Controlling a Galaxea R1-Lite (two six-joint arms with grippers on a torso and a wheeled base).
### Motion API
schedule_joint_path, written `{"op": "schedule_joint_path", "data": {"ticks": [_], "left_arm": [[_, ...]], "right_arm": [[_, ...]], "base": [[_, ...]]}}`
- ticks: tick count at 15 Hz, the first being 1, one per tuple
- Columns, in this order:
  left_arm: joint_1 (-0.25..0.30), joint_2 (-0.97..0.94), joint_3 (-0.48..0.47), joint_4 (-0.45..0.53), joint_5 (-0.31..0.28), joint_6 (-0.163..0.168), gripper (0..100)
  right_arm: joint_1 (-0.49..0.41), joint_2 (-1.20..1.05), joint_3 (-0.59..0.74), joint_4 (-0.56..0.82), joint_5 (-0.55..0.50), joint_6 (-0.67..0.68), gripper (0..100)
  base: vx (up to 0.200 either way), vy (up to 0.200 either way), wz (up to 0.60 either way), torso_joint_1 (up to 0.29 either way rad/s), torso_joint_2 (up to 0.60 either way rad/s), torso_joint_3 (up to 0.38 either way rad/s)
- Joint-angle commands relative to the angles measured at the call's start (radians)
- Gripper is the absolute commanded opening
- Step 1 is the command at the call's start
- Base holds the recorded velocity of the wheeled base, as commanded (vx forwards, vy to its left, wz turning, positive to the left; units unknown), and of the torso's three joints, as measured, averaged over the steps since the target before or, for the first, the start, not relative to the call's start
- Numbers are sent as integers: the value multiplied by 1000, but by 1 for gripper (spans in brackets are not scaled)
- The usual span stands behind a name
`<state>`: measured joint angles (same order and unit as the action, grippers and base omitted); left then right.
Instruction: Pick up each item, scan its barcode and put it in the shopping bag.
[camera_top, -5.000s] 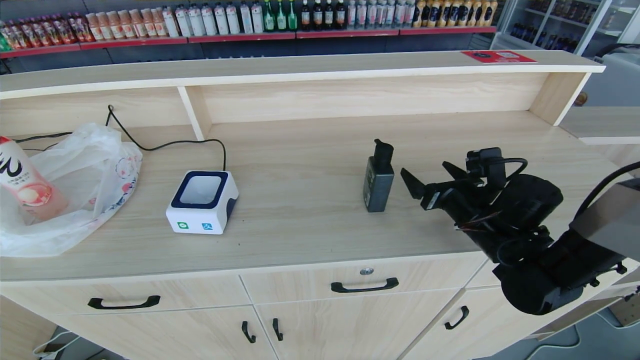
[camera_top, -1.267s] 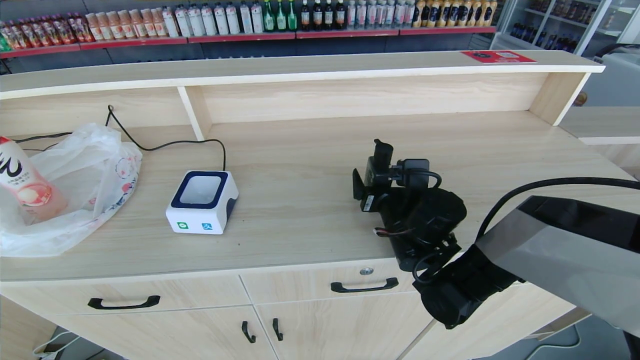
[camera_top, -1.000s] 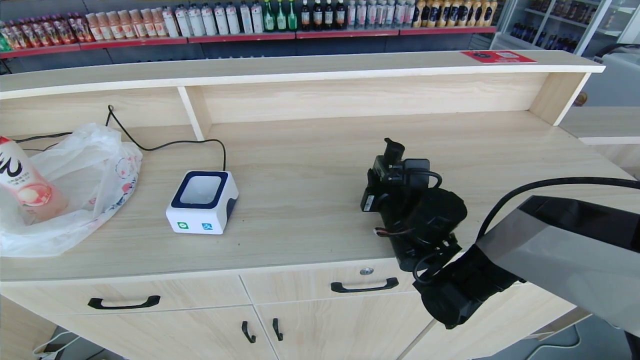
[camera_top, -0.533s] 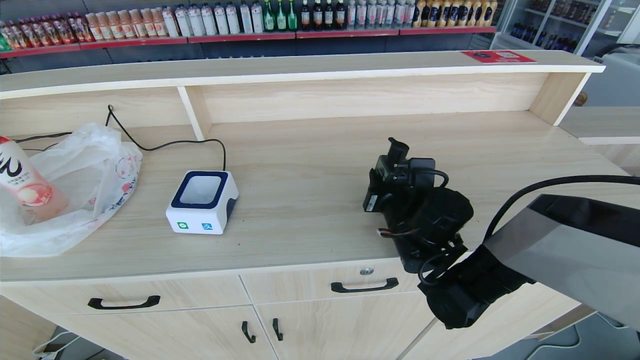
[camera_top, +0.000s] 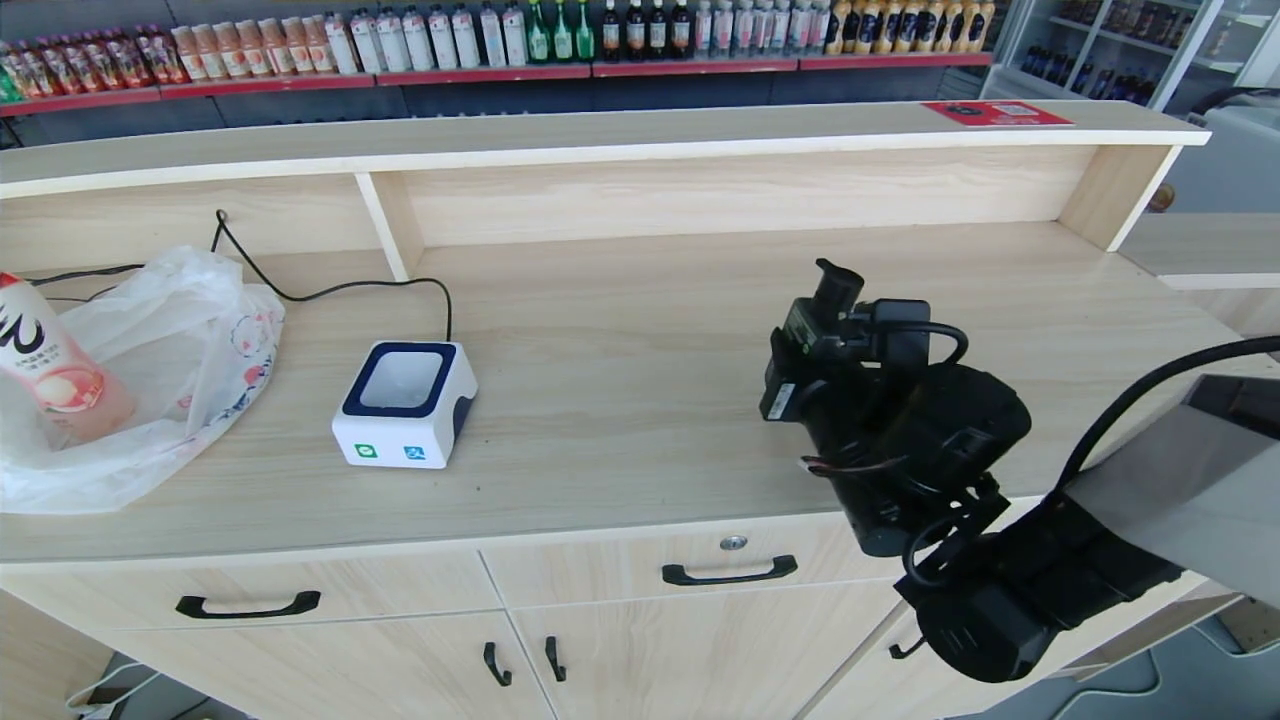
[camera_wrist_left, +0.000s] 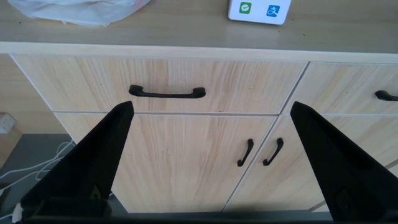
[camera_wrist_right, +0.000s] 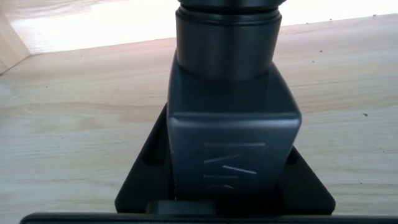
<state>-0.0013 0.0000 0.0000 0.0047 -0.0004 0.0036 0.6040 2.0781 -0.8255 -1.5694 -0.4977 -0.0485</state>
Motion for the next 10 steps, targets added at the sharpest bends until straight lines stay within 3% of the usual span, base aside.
{"op": "schedule_joint_path", "data": {"ticks": [1, 10], "left_arm": [[0, 0, 0, 0, 0, -1, 100], [0, 0, 0, 0, 0, -1, 100]], "right_arm": [[5, -116, 91, -1, 5, 1, 0], [129, -421, 381, -1, 8, -5, 0]], "base": [[0, 0, 0, 0, 0, 0], [0, 0, 0, 0, 0, 0]]}}
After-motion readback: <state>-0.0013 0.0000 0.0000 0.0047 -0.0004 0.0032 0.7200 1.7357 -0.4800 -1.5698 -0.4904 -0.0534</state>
